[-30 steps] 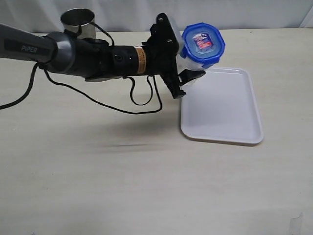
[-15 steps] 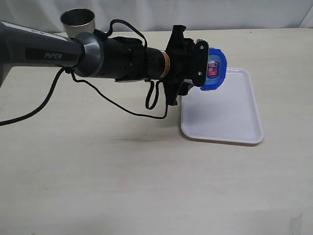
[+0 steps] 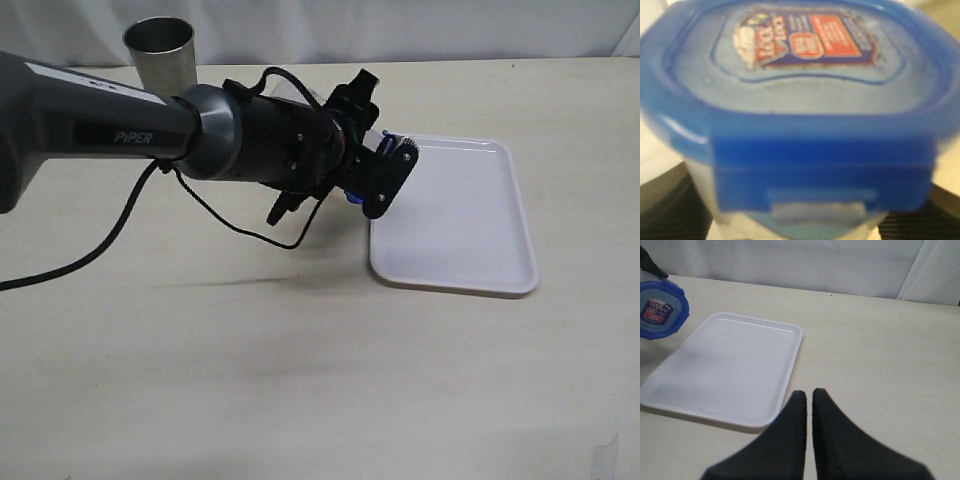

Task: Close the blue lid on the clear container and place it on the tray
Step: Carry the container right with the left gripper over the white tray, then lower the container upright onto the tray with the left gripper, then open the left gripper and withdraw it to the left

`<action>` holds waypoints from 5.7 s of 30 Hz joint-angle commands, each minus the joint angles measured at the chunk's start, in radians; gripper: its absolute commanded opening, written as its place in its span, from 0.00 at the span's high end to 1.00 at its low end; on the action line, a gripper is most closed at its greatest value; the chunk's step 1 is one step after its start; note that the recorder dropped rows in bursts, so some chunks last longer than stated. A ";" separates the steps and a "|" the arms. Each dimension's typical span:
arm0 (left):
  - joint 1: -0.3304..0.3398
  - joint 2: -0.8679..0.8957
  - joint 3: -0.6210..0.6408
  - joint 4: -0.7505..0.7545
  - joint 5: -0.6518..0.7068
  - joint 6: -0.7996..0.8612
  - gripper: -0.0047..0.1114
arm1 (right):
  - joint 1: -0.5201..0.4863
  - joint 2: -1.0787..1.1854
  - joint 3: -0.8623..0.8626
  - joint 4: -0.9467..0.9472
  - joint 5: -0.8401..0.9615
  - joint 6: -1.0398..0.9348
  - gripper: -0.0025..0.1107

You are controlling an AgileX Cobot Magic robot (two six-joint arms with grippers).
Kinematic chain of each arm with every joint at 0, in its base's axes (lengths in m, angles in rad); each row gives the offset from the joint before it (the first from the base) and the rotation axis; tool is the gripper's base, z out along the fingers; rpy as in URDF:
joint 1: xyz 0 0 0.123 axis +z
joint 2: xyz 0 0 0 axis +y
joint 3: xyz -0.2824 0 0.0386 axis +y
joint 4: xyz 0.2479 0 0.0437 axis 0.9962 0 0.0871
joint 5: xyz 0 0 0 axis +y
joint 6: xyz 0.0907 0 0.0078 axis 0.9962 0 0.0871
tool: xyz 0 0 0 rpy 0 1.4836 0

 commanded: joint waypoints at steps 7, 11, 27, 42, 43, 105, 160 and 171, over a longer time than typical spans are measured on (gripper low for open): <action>-0.100 -0.011 -0.011 0.302 0.358 -0.005 0.96 | -0.003 -0.004 0.002 0.001 -0.015 -0.005 0.94; -0.126 -0.011 -0.011 0.338 0.439 -0.005 0.96 | -0.003 -0.004 0.002 0.001 -0.015 -0.005 0.94; -0.133 -0.011 -0.011 0.338 0.307 -0.429 0.96 | -0.003 -0.004 0.002 0.001 -0.015 -0.005 0.94; -0.097 -0.011 -0.034 0.338 -0.288 -1.086 0.96 | -0.003 -0.004 0.002 0.001 -0.015 -0.005 0.94; -0.090 -0.011 -0.045 0.338 -0.310 -1.125 0.96 | -0.003 -0.004 0.002 0.001 -0.015 -0.005 0.94; 0.088 0.183 -0.150 -0.351 -0.927 -1.051 0.69 | -0.003 -0.004 0.002 0.001 -0.015 -0.005 0.94; 0.088 0.061 -0.042 -0.107 -0.531 -1.149 0.21 | -0.003 -0.004 0.002 0.001 -0.015 -0.005 0.94; 0.088 0.049 -0.042 -0.107 -0.406 -1.149 0.21 | -0.003 -0.004 0.002 0.001 -0.015 -0.005 0.94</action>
